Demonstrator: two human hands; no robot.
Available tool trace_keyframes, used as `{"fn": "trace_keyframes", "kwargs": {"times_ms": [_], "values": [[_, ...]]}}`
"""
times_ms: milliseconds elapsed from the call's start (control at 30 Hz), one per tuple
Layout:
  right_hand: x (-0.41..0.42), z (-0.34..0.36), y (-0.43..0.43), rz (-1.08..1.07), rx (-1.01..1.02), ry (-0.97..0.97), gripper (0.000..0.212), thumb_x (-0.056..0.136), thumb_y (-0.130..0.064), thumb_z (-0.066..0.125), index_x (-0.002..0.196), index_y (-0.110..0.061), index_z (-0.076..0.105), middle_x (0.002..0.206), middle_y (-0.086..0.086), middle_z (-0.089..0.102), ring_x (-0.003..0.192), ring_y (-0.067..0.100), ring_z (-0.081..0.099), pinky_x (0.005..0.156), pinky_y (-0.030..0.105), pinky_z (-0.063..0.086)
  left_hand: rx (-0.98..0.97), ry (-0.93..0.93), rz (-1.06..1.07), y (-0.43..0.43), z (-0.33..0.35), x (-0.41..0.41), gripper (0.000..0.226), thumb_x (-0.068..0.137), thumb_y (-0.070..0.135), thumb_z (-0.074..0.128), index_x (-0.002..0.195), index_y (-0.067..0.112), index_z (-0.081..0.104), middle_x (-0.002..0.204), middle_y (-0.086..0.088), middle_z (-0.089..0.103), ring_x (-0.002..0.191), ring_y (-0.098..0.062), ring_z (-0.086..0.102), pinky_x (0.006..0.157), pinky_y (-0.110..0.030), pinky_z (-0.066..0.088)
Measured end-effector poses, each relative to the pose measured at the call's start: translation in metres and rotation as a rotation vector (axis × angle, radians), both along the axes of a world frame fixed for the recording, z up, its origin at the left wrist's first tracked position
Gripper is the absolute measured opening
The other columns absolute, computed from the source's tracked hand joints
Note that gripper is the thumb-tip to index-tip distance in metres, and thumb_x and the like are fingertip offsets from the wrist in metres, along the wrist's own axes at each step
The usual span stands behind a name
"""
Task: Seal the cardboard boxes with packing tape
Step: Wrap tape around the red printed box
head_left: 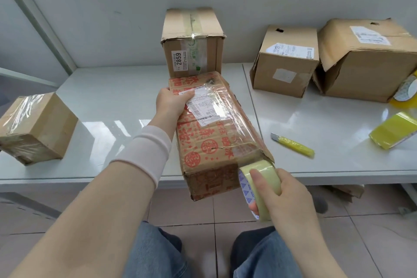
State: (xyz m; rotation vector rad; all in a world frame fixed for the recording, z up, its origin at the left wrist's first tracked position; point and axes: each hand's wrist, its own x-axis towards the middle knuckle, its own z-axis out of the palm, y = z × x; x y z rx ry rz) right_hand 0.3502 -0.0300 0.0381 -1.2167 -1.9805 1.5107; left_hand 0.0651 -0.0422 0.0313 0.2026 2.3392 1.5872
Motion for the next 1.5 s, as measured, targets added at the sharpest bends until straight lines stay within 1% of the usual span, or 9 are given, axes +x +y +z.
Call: {"fn": "trace_keyframes", "kwargs": {"times_ms": [133, 267, 533, 800, 867, 933, 1033, 1200, 1500], "values": [[-0.005, -0.006, -0.004, -0.016, -0.027, 0.066, 0.021, 0.084, -0.043, 0.058, 0.077, -0.023, 0.057, 0.055, -0.005, 0.064, 0.049, 0.007, 0.065, 0.054, 0.033, 0.058, -0.382, 0.749, -0.302, -0.016, 0.019, 0.043, 0.062, 0.087, 0.041, 0.062, 0.141, 0.02, 0.041, 0.155, -0.012, 0.023, 0.145, -0.03, 0.013, 0.116, -0.043, 0.013], [-0.013, -0.008, -0.009, 0.081, -0.089, 0.151, 0.017, 0.087, -0.038, 0.055, 0.081, -0.022, 0.055, 0.07, -0.002, 0.065, 0.051, 0.003, 0.064, 0.048, 0.02, 0.053, -0.541, 0.797, -0.836, -0.028, 0.021, 0.096, 0.061, 0.089, 0.06, 0.035, 0.145, 0.037, 0.03, 0.158, 0.002, 0.015, 0.147, -0.022, 0.004, 0.116, -0.049, -0.001], [-0.003, -0.015, -0.017, 0.248, -0.161, 0.265, 0.02, 0.096, -0.028, 0.043, 0.091, -0.015, 0.058, 0.069, -0.002, 0.073, 0.066, 0.009, 0.069, 0.063, 0.02, 0.053, -0.755, 0.891, -0.881, -0.022, 0.009, 0.086, 0.064, 0.082, 0.075, 0.03, 0.14, 0.048, 0.03, 0.16, 0.006, 0.01, 0.147, -0.018, -0.001, 0.115, -0.058, -0.003], [-0.002, -0.026, -0.018, 0.249, -0.298, 0.099, 0.025, 0.098, -0.034, 0.043, 0.089, -0.016, 0.057, 0.063, 0.0, 0.072, 0.06, 0.013, 0.068, 0.069, 0.034, 0.056, -0.735, 0.907, -0.85, -0.026, 0.013, 0.089, 0.063, 0.084, 0.072, 0.032, 0.14, 0.044, 0.035, 0.158, 0.004, 0.019, 0.147, -0.019, 0.008, 0.116, -0.057, 0.004], [-0.003, -0.028, -0.017, 0.264, -0.315, 0.116, 0.023, 0.098, -0.033, 0.043, 0.089, -0.016, 0.056, 0.065, 0.001, 0.072, 0.062, 0.015, 0.069, 0.071, 0.037, 0.056, -0.495, 0.972, -0.726, -0.037, 0.015, 0.098, 0.059, 0.087, 0.064, 0.039, 0.133, 0.03, 0.051, 0.145, -0.002, 0.044, 0.136, -0.022, 0.036, 0.112, -0.049, 0.027], [-0.002, -0.031, -0.017, 0.288, -0.327, 0.128, 0.023, 0.098, -0.032, 0.042, 0.092, -0.014, 0.056, 0.068, 0.003, 0.072, 0.062, 0.014, 0.068, 0.07, 0.037, 0.057, -0.016, 1.036, -0.404, -0.061, 0.007, 0.124, 0.036, 0.091, 0.044, 0.049, 0.106, 0.016, 0.065, 0.103, -0.001, 0.064, 0.097, -0.011, 0.057, 0.09, -0.023, 0.044], [0.002, -0.036, -0.021, 0.284, -0.364, 0.176, 0.025, 0.099, -0.031, 0.038, 0.099, -0.014, 0.056, 0.078, 0.004, 0.07, 0.062, 0.005, 0.066, 0.057, 0.019, 0.053, 0.259, 0.743, -0.13, -0.097, -0.021, 0.179, 0.009, 0.091, 0.026, 0.055, 0.085, 0.03, 0.053, 0.078, 0.011, 0.056, 0.071, -0.001, 0.05, 0.066, -0.009, 0.04], [0.003, -0.051, -0.024, 0.248, -0.341, 0.173, 0.025, 0.101, -0.037, 0.03, 0.109, -0.03, 0.053, 0.108, -0.009, 0.061, 0.097, 0.0, 0.053, 0.074, 0.013, 0.039, 0.189, 0.154, -0.216, -0.093, -0.047, 0.187, 0.005, 0.09, 0.029, 0.061, 0.094, 0.031, 0.062, 0.092, 0.019, 0.064, 0.084, 0.011, 0.058, 0.071, -0.002, 0.043], [0.007, -0.065, -0.009, 0.274, -0.246, 0.163, 0.021, 0.095, -0.034, 0.046, 0.093, -0.016, 0.057, 0.089, -0.003, 0.063, 0.079, 0.006, 0.057, 0.067, 0.01, 0.045, 0.278, 0.052, -0.195, -0.079, -0.049, 0.193, 0.017, 0.081, 0.016, 0.073, 0.09, 0.018, 0.058, 0.086, 0.01, 0.067, 0.08, 0.005, 0.063, 0.072, -0.01, 0.048]]}}
